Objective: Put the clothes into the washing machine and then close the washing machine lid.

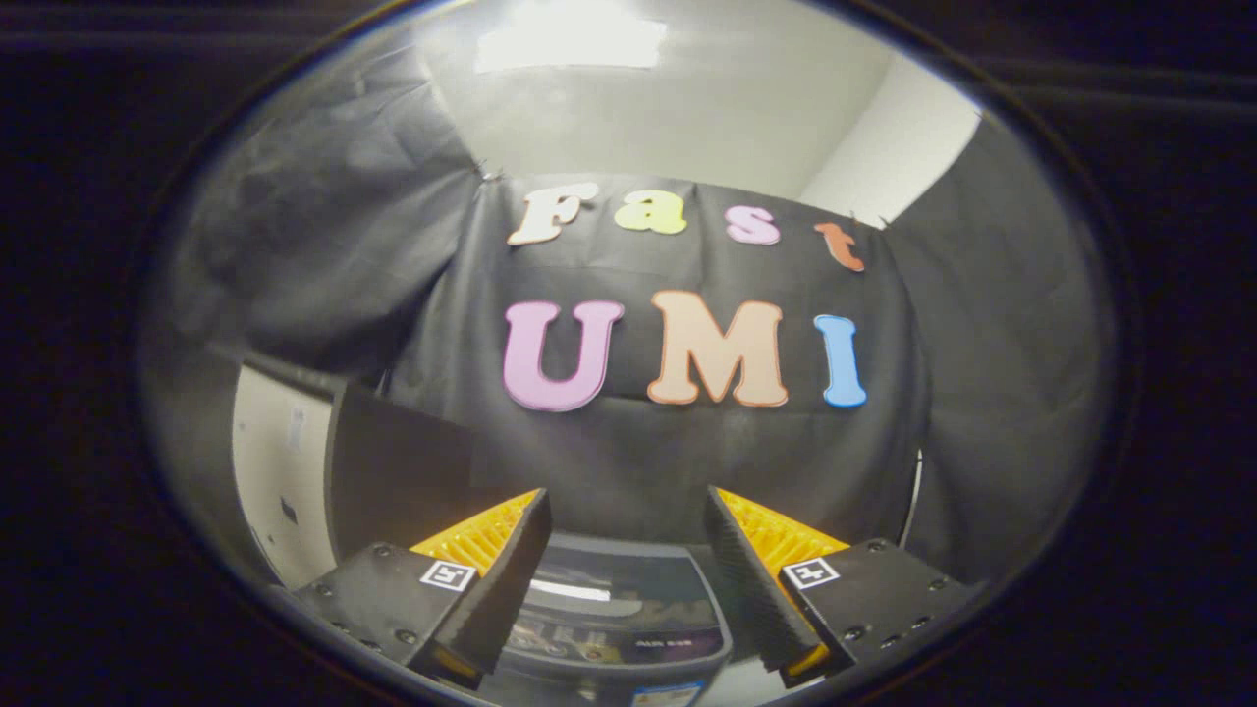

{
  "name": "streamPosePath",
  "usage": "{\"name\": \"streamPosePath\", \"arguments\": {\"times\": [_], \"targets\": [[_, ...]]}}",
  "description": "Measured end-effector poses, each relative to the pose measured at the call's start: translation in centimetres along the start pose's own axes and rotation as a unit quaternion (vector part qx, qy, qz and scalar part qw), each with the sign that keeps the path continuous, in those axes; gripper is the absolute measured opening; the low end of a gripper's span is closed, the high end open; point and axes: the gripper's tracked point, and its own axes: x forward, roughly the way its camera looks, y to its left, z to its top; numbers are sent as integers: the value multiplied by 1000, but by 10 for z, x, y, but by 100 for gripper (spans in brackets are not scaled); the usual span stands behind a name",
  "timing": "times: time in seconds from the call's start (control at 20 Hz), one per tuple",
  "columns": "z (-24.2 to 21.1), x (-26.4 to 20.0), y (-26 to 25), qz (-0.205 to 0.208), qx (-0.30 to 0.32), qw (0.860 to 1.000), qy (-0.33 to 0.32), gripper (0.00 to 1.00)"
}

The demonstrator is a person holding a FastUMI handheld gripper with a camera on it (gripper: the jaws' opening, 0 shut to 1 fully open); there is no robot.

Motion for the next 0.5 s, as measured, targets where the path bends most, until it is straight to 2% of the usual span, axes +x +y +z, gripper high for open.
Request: {"name": "streamPosePath", "arguments": {"times": [0.1, 0.3, 0.4, 0.5], "targets": [[-14, -24, 6, 14, 13, 1000, -10, 98], [2, -54, -22, -9, 10, 997, -70, 97], [-18, -58, -22, 10, 39, 998, -47, 97], [-39, -61, -15, 31, 101, 994, -16, 97]]}}
